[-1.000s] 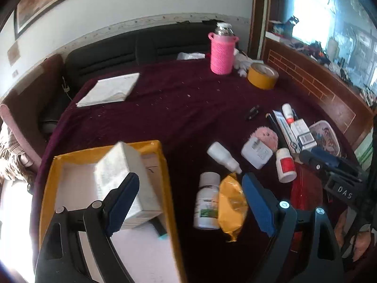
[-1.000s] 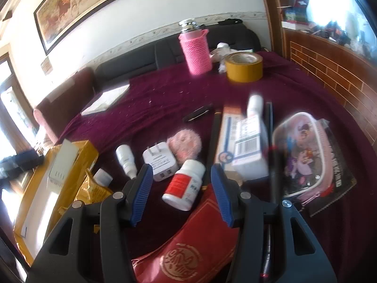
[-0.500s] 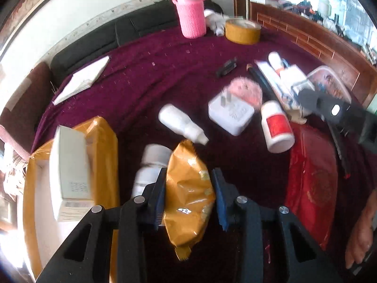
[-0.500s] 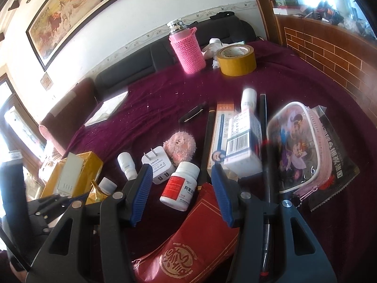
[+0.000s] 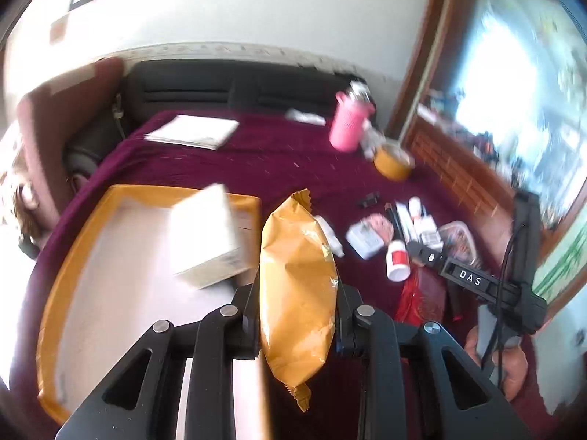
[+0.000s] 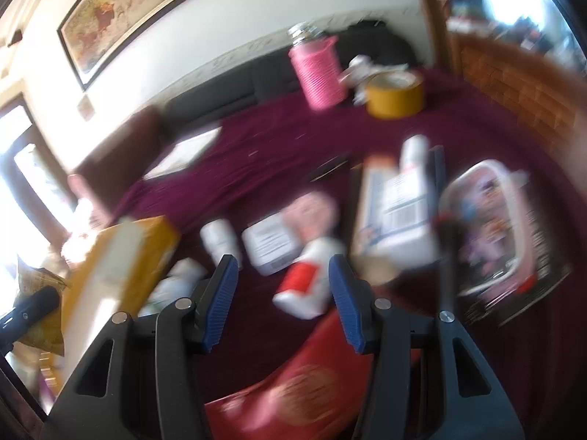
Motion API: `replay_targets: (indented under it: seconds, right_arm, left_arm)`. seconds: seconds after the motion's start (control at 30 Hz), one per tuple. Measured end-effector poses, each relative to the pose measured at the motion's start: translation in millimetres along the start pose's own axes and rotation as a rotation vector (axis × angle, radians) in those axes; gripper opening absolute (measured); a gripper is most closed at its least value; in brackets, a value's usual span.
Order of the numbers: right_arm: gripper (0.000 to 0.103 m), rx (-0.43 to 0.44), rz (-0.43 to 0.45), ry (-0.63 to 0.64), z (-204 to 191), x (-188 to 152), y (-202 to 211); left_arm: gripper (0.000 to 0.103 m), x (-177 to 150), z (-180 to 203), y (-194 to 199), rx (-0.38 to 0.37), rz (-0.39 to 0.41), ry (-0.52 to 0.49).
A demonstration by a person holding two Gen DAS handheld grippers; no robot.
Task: Organize objects
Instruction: 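Grasp the yellow snack packet with the left gripper, then place the yellow packet in the tray with the left gripper while the right brings a white bottle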
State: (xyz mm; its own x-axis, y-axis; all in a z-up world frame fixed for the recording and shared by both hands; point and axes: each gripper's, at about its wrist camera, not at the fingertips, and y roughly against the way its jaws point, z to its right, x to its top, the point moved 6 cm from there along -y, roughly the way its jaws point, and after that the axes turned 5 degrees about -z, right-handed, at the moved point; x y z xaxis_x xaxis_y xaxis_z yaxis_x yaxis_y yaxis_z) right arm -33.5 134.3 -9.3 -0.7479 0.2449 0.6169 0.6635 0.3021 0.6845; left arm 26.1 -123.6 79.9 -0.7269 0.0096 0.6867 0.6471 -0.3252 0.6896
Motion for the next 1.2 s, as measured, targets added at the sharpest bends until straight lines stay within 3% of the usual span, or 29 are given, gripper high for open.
replay_targets:
  seconds: [0.13,0.17,0.33,0.4,0.5,0.6,0.8,0.97,1.07,1.2]
  right_arm:
    - [0.050,0.184,-0.190,0.030,-59,-3,-21]
    - [0.050,0.194,-0.249,0.035,-72,-4,-33]
    - [0.050,0.001,-0.382,0.070,-100,-9,-95]
    - [0.049,-0.065,-0.387,0.067,-104,-9,-113]
    - [0.032,-0.152,-0.408,0.070,-103,-15,-128]
    - [0.032,-0.192,-0.380,0.098,-105,-19,-124]
    - [0.032,-0.032,-0.342,0.024,-104,-15,-79]
    - [0.032,0.147,-0.297,0.045,-144,6,-41]
    - [0.032,0.237,-0.344,0.060,-183,11,-55]
    - [0.032,0.281,-0.428,0.076,-232,2,-94]
  left_arm:
    - [0.023,-9,-43,25,0.036,0.027,0.060]
    - [0.023,-11,-54,28,0.036,0.031,0.078]
    - [0.023,-26,-99,35,0.044,0.043,0.150]
    - [0.023,-32,-115,36,0.057,0.042,0.165]
    - [0.023,-38,-132,33,0.070,0.034,0.174]
    - [0.023,-42,-145,28,0.066,0.023,0.190]
    - [0.023,-32,-159,24,0.051,0.005,0.188]
    - [0.023,-1,-159,14,0.086,-0.006,0.111]
    - [0.023,21,-164,-8,0.086,-0.048,0.078]
    - [0.023,41,-181,-56,0.081,-0.140,0.088]
